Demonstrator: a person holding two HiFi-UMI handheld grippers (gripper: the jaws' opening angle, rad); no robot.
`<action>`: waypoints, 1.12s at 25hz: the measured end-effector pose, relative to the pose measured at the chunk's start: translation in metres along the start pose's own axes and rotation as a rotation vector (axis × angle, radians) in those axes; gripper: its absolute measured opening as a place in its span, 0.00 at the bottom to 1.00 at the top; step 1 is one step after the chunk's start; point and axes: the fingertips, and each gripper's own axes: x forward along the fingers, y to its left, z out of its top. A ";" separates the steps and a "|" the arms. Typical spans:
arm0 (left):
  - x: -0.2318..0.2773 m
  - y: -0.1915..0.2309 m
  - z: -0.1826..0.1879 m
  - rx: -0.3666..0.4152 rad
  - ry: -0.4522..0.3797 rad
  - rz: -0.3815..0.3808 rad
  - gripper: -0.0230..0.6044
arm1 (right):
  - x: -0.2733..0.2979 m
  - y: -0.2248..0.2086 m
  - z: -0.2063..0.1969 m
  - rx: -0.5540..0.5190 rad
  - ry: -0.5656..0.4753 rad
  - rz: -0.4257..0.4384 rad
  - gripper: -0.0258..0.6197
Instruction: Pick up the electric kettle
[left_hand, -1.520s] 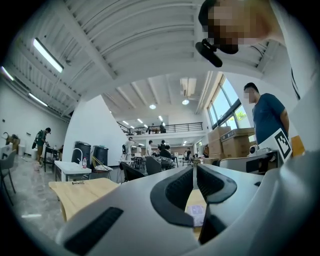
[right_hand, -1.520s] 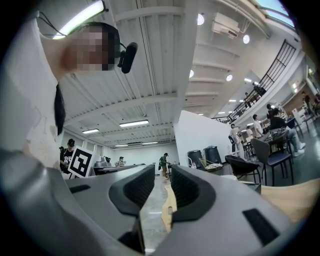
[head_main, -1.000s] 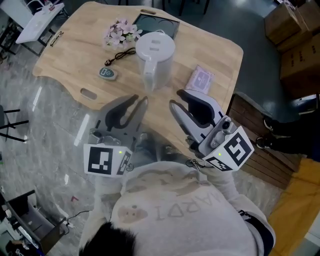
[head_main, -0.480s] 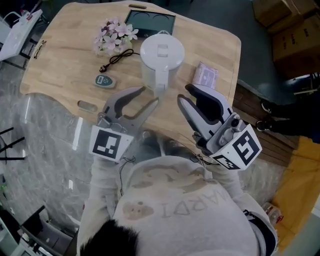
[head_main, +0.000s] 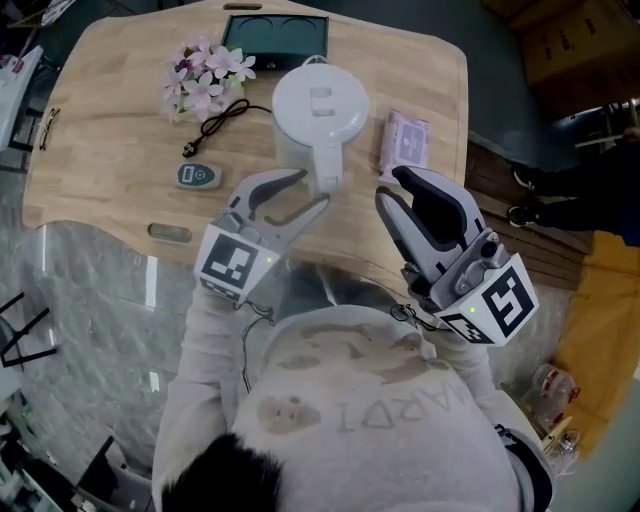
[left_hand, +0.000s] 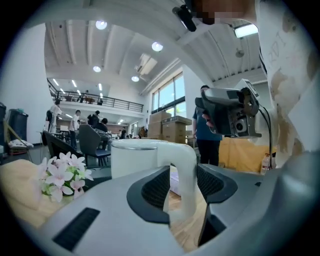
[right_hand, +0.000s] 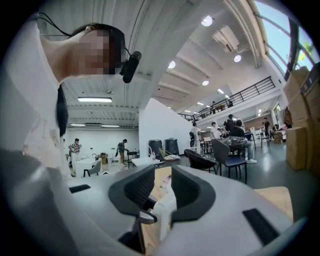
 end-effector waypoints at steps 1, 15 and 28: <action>0.004 -0.001 -0.002 -0.004 0.000 -0.021 0.69 | 0.000 -0.002 0.000 0.000 0.003 -0.014 0.18; 0.048 -0.027 -0.017 -0.011 0.008 -0.183 0.69 | 0.000 -0.012 -0.005 -0.015 0.031 -0.105 0.18; 0.064 -0.025 -0.016 -0.020 -0.015 -0.096 0.70 | -0.018 -0.017 -0.001 -0.014 0.021 -0.167 0.18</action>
